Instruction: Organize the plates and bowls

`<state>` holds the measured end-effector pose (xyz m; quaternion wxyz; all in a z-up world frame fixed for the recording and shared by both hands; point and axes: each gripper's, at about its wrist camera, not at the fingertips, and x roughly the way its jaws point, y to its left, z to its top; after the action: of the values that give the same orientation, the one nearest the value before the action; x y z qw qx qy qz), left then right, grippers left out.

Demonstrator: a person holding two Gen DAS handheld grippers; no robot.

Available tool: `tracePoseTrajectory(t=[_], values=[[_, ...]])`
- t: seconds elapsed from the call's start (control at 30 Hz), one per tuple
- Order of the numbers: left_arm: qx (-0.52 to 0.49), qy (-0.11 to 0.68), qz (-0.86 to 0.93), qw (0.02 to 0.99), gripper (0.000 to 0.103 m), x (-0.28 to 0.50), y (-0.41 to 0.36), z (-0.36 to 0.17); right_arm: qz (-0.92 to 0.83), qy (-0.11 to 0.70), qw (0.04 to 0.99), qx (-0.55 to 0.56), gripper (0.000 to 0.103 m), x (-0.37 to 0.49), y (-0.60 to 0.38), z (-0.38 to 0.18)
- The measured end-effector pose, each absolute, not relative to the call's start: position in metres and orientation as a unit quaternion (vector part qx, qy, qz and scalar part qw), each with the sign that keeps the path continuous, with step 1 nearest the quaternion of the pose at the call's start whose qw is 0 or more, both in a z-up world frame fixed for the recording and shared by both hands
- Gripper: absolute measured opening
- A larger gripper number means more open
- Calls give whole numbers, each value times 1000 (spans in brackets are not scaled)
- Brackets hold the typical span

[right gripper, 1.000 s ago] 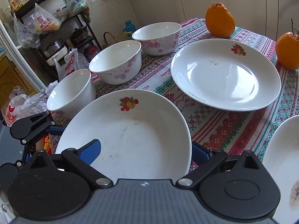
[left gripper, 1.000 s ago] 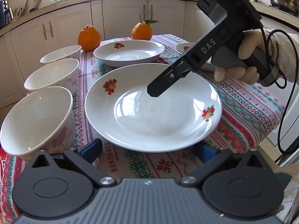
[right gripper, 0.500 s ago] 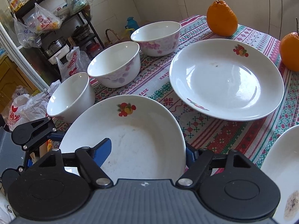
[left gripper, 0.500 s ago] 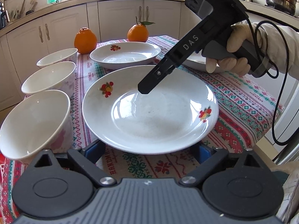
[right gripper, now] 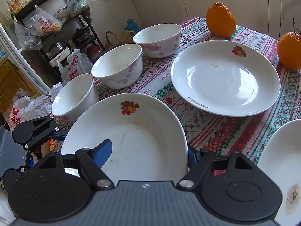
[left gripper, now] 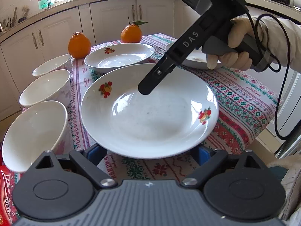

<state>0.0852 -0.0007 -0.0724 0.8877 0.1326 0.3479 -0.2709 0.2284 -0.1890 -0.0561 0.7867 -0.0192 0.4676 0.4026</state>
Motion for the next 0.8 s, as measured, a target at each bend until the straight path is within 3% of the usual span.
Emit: tracePoseTrajectory(t=[0.8], values=[[152,333,-374,853,93,133,-87,-39,307,429,849,3,84,220,-297,-21]])
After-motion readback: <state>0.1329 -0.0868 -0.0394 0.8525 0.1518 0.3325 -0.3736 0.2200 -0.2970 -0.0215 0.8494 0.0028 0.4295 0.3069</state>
